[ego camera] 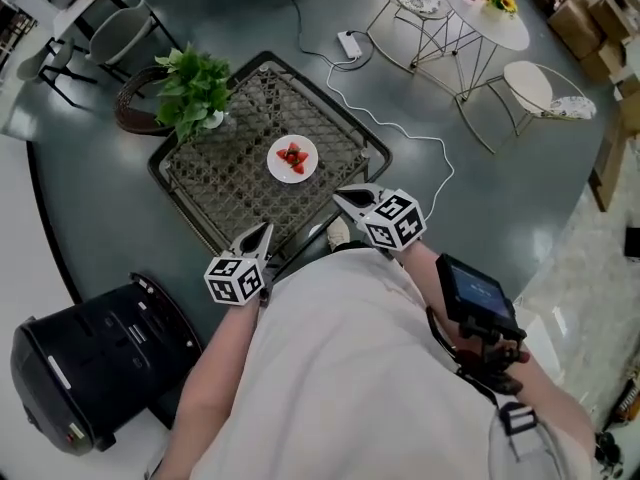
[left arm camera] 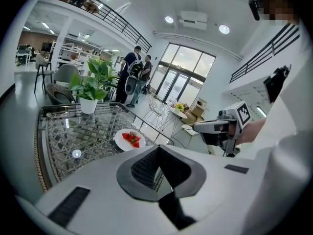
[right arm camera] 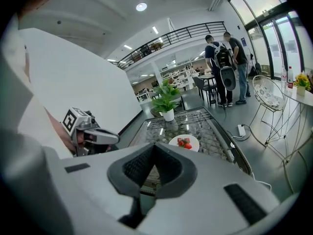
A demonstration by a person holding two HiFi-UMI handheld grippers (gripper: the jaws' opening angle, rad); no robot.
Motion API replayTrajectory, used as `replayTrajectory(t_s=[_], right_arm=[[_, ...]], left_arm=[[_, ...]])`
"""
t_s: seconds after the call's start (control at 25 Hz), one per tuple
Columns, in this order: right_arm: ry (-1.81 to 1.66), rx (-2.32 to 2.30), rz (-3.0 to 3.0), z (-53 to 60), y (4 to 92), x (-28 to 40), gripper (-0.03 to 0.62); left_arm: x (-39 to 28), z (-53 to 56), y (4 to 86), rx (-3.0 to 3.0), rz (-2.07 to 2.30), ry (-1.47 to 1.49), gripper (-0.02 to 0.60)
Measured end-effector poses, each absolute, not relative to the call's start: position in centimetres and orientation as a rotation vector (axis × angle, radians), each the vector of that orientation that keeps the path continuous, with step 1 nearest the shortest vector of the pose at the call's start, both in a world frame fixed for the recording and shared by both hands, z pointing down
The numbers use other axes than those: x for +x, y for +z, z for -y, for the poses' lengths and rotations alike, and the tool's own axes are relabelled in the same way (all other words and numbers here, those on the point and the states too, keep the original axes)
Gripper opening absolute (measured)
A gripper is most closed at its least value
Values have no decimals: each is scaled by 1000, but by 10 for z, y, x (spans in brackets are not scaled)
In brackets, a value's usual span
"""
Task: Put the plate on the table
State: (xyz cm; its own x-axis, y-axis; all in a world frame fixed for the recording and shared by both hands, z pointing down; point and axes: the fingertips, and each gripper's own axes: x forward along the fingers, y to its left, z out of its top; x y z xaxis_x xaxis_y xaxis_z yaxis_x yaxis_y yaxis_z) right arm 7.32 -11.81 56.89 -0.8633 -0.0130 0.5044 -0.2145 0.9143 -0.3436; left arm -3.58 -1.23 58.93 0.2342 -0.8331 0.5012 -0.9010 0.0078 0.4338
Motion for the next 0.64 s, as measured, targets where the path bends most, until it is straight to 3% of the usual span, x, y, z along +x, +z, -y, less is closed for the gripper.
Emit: replayTrajectory(t_s=[0.64], right_arm=[[608,228,2523,68,577,99,5]], left_arm=[[-15,-34,590,1828,1532,125,5]])
